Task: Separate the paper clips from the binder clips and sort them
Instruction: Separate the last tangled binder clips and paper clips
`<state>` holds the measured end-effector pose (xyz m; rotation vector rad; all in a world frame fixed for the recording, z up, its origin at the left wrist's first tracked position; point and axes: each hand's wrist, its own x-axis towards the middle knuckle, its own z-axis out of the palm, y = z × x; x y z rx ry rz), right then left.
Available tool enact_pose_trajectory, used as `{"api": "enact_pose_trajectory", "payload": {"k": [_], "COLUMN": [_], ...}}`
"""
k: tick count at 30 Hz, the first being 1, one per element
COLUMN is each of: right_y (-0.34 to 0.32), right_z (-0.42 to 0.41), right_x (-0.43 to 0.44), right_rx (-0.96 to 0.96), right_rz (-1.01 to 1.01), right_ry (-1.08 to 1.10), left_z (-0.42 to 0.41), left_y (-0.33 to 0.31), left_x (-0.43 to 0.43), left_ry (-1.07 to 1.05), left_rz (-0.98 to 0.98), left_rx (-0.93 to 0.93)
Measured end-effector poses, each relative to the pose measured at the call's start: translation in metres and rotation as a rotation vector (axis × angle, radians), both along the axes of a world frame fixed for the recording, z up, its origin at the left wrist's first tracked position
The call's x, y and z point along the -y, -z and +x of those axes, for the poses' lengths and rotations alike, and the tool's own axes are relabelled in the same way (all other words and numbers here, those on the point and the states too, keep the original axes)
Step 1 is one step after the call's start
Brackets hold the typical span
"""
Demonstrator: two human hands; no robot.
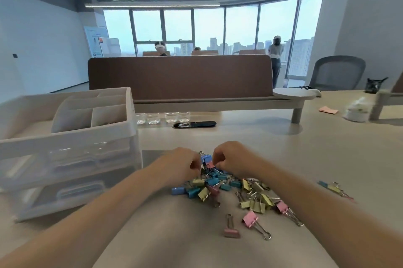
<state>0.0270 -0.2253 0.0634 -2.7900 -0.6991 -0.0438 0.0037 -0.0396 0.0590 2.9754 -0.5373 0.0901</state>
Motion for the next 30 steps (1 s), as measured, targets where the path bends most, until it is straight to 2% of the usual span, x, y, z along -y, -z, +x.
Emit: {"api": "enact_pose_trajectory", "payload": {"k": [3,6,17,24,30], "right_y": [0.017,0.028,0.034,0.036,0.038], "right_z": [0.002,-0.001,-0.013,-0.006,0.002], "right_x": [0.0,-0.003,-0.013,-0.016,-0.015], "right_rx": [-0.032,-0.028,0.072,0.009,-0.073], "right_rz": [-0.049,-0.125,-0.378,-0.378,-0.284], "right_ry": [0.005,0.006,-0.092,-0.083,-0.074], "left_z": [-0.004,-0.011,-0.016,-0.012,-0.013], "left_y": [0.013,0.019,0.035,0.043,0.035], "left_x": [-0.004,-0.007,-0.007,-0.008,-0.007], "left_ry": [0.054,0.103,0.144,0.13,0.056], "left_rz": [0.091,0.1,0.078,0.034,-0.146], "left_rx": [-0.137,-0.19,-0.141,-0.125,-0.086]}}
